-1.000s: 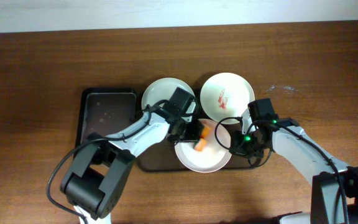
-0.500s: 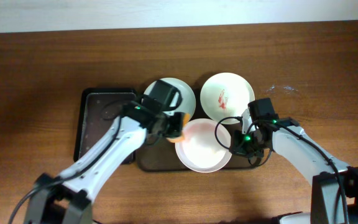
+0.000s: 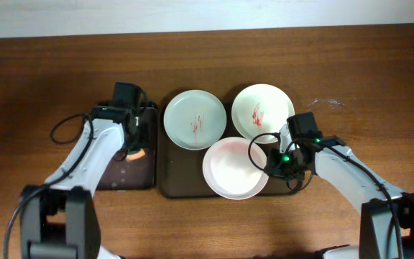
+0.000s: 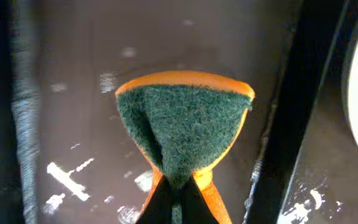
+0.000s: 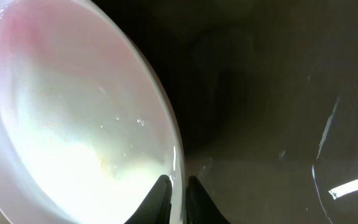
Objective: Clean dirty plates on tray and stack at the side
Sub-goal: 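Return the sponge to the small tray with the left gripper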
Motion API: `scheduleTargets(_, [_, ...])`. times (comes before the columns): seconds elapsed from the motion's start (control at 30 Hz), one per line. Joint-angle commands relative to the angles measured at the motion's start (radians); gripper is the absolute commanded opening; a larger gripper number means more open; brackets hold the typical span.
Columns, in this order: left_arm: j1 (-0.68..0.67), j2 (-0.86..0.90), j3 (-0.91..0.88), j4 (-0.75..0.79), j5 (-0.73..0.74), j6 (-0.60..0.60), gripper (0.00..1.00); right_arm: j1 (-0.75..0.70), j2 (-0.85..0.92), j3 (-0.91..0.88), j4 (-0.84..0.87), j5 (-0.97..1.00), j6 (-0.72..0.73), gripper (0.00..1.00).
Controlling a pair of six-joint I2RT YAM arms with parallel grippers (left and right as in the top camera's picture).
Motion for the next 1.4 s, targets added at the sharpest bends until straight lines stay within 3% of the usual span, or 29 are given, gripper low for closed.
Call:
scheduleTargets(0.0, [0.003,0.083,-0.008,0.021,0.098,0.107,0.0,0.008,0.009,0.012,0.0,0.017,-0.005,0.12])
scheduleTargets(0.07, [0.003,0.127,-0.008,0.02,0.09,0.107,0.05,0.008,0.009,0.012,0.0,0.017,-0.005,0.12])
scheduleTargets(0.1, [0.003,0.148,-0.008,0.023,0.078,0.107,0.39,0.008,0.009,0.012,-0.001,0.017,-0.005,0.12])
scheduleTargets(0.13, [0.003,0.161,-0.008,0.024,0.06,0.106,0.57,0.008,0.009,0.012,-0.001,0.017,-0.005,0.12])
scheduleTargets(0.23, [0.003,0.168,-0.008,0.06,0.038,0.106,0.62,0.008,0.009,0.012,0.0,0.017,-0.005,0.11])
scheduleTargets(0.3, [0.003,0.168,-0.008,0.106,0.043,0.106,0.6,0.008,0.009,0.012,-0.001,0.017,-0.005,0.12])
scheduleTargets(0.33, [0.003,0.168,-0.008,0.126,0.051,0.106,0.54,0.008,0.009,0.012,-0.001,0.017,-0.005,0.11])
scheduleTargets(0.47, [0.003,0.168,-0.008,0.15,0.057,0.106,0.0,0.008,0.009,0.012,-0.009,0.017,-0.005,0.11])
scheduleTargets(0.57, [0.012,0.168,0.01,0.161,0.037,0.107,0.0,0.008,0.009,0.012,-0.012,0.017,-0.005,0.11])
scheduleTargets(0.6, [0.02,0.168,0.023,0.157,0.038,0.107,0.14,0.007,0.009,0.012,-0.015,0.017,-0.005,0.12])
scheduleTargets(0.63, [0.032,0.168,0.045,0.132,0.047,0.106,0.4,0.007,0.009,0.012,-0.02,0.017,-0.005,0.11])
scheduleTargets(0.67, [0.034,0.168,0.048,0.113,0.059,0.106,0.56,0.008,0.009,0.012,-0.021,0.017,-0.005,0.11])
scheduleTargets(0.7, [0.033,0.168,0.048,0.091,0.073,0.106,0.64,0.007,0.009,0.012,-0.021,0.017,-0.005,0.11])
scheduleTargets(0.77, [0.03,0.168,0.047,0.016,0.14,0.106,0.63,0.007,0.009,0.012,-0.021,0.017,-0.005,0.12])
scheduleTargets(0.93, [0.031,0.168,0.039,-0.05,0.17,0.107,0.46,0.007,0.009,0.012,-0.022,0.017,-0.005,0.11])
scheduleTargets(0.97, [0.031,0.168,0.039,-0.066,0.17,0.107,0.39,0.007,0.009,0.012,-0.023,0.017,-0.005,0.11])
scheduleTargets(1.07, [0.031,0.168,0.039,-0.068,0.139,0.107,0.0,0.007,0.009,0.012,-0.023,0.017,-0.005,0.11])
scheduleTargets(1.17, [0.031,0.168,0.043,-0.069,0.105,0.106,0.0,0.007,0.009,0.012,-0.023,0.017,-0.005,0.08])
scheduleTargets(1.2, [0.031,0.168,0.054,-0.072,0.106,0.106,0.17,0.007,0.009,0.012,-0.023,0.017,-0.005,0.07])
scheduleTargets(1.23, [0.031,0.168,0.066,-0.079,0.106,0.107,0.25,0.007,0.009,0.012,-0.023,0.017,-0.005,0.04])
scheduleTargets(1.27, [0.031,0.168,0.089,-0.09,0.106,0.106,0.41,0.008,0.009,0.012,-0.022,0.017,-0.005,0.04])
scheduleTargets(1.37, [0.031,0.167,0.158,-0.13,0.12,0.106,0.57,0.008,0.008,0.013,-0.013,0.017,-0.006,0.04])
